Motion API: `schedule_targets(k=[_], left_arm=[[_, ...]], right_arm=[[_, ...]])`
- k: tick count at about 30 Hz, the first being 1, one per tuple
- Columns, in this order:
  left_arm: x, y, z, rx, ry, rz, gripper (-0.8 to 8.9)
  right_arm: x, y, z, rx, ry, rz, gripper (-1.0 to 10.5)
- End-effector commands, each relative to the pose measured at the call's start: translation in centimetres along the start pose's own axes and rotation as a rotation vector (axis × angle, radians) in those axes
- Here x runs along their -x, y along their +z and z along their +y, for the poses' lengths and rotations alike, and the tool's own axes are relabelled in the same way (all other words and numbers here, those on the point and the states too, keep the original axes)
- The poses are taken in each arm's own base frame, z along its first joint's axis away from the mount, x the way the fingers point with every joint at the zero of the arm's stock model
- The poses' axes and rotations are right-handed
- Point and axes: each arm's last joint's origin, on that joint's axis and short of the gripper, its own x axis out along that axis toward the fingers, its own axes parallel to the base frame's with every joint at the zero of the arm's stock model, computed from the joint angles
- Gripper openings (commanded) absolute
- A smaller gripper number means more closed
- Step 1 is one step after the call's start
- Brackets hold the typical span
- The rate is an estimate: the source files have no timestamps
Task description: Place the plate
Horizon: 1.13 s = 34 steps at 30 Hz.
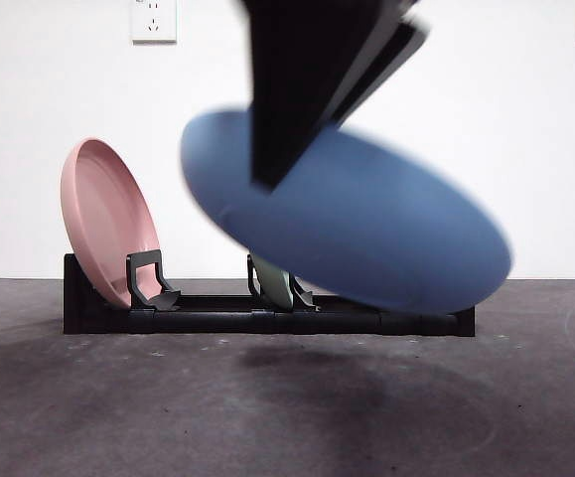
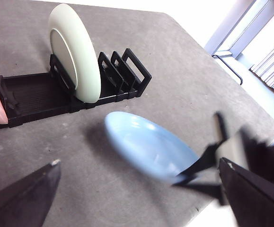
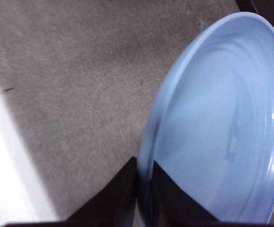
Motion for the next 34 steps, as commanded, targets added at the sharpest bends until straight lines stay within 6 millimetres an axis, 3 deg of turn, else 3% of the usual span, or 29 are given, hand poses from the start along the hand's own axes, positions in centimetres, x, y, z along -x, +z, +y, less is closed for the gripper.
schedule_targets(k=[1,8,14,21,23,27,30,34], left_arm=[[0.2,0.5,-0.3,-0.027,-0.01,-0.016,5.31],[0.1,0.5,-0.2,-0.027,-0.009,-0.01,5.31],[0.1,0.5,-0.2,-0.033,-0.008,-0.009,5.31],[0.1,0.5,-0.2,-0.033,-0.008,-0.009,5.31],[0.1,0.5,-0.2,-0.033,-0.008,-0.009,5.31],[0.1,0.5,-0.2,-0.035,-0.008,-0.009,5.31],[0.1,0.5,-0.2,-0.044,-0.008,-0.01,5.31],[0.0,0.6,-0.1,-0.054,-0.008,-0.005,5.31]], right_arm=[[-1.4,0.5,1.9,0.029,0.0,-0.005,0.1],[-4.9,0.0,4.7,0.123,-0.101,0.074,0.1],[-7.1,-0.3,5.6,0.147,-0.124,0.116,0.1],[-8.1,-0.5,5.9,0.153,-0.132,0.13,0.2],[-8.1,-0.4,5.8,0.145,-0.134,0.129,1.1],[-7.2,-0.2,4.3,0.112,-0.129,0.157,3.5],[-5.0,0.3,1.7,0.015,-0.014,0.153,3.7],[-0.4,-0.2,-3.4,-0.132,0.181,0.102,3.7]])
